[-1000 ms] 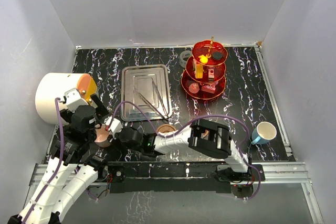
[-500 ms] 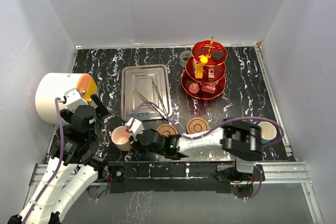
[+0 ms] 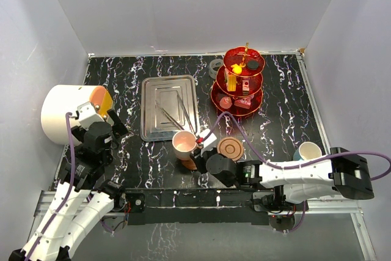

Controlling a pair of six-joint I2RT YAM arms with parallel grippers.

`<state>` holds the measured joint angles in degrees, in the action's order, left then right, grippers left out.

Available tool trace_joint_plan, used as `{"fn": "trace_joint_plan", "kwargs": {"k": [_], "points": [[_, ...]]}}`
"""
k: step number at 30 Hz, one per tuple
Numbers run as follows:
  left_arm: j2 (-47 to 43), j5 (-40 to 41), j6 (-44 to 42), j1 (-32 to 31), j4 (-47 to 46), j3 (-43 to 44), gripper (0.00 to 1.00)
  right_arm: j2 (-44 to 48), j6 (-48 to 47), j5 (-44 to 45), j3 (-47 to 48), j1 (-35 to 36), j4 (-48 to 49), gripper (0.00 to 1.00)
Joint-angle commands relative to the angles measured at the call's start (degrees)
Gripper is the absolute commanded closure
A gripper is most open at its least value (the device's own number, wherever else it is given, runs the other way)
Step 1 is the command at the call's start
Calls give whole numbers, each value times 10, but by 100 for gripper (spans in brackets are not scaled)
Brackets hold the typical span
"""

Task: Serve the afternoon tea
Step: Place the cup on the coaster.

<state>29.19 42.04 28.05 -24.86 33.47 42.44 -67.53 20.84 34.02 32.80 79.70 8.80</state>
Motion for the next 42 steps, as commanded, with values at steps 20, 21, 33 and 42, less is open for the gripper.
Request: {"fn": "trace_joint_plan", "kwargs": {"k": [20, 21, 33, 42], "points": [[13, -2, -8, -1, -4, 12, 1, -16, 128, 44, -47, 1, 10, 100], [13, -2, -8, 0, -3, 12, 1, -16, 128, 37, -46, 1, 10, 100], [12, -4, -11, 0, -6, 11, 1, 40, 102, 5, -34, 1, -80, 71], [15, -8, -12, 0, -7, 11, 1, 121, 106, -30, 7, 1, -137, 51]]}}
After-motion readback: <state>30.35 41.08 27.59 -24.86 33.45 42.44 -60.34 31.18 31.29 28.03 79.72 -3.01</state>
